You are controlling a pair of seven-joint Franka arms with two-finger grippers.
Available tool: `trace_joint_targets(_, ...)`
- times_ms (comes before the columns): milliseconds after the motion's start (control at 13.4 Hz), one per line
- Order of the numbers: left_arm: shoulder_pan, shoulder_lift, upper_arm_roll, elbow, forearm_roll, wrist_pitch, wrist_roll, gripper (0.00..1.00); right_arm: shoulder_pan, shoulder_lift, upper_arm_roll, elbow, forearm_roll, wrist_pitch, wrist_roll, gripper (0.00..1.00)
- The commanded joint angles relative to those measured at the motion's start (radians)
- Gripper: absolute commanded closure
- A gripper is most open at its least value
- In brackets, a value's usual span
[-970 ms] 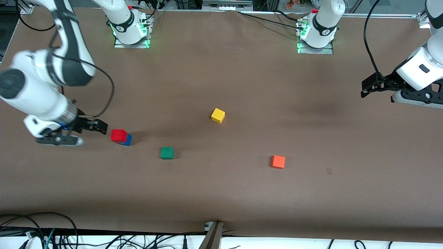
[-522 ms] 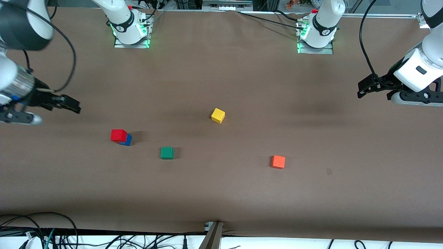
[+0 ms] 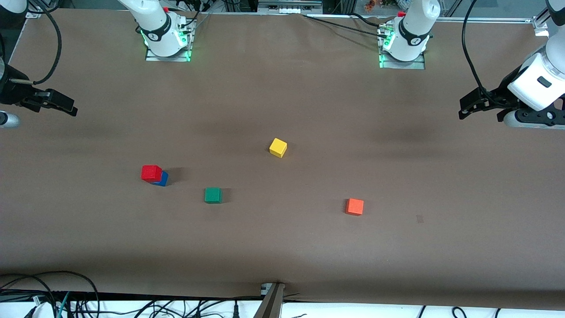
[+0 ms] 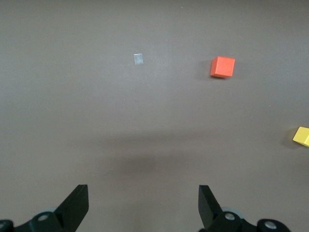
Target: Pass red block to right arm, stack on blue
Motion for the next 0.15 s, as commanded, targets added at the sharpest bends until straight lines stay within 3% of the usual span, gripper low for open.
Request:
trace_joint_targets(0,-0.006,0.013,-0.01,0.031,0.021,-0.027,-0.011,0.0,-0.042,-0.042,0.042,-0.048,-0.003,-0.002,-0.019,0.0)
trace_joint_targets(75,-0.005,0.013,-0.01,0.031,0.019,-0.032,-0.011,0.0,-0.042,-0.042,0.044,-0.05,-0.003,-0.002,-0.014,0.0)
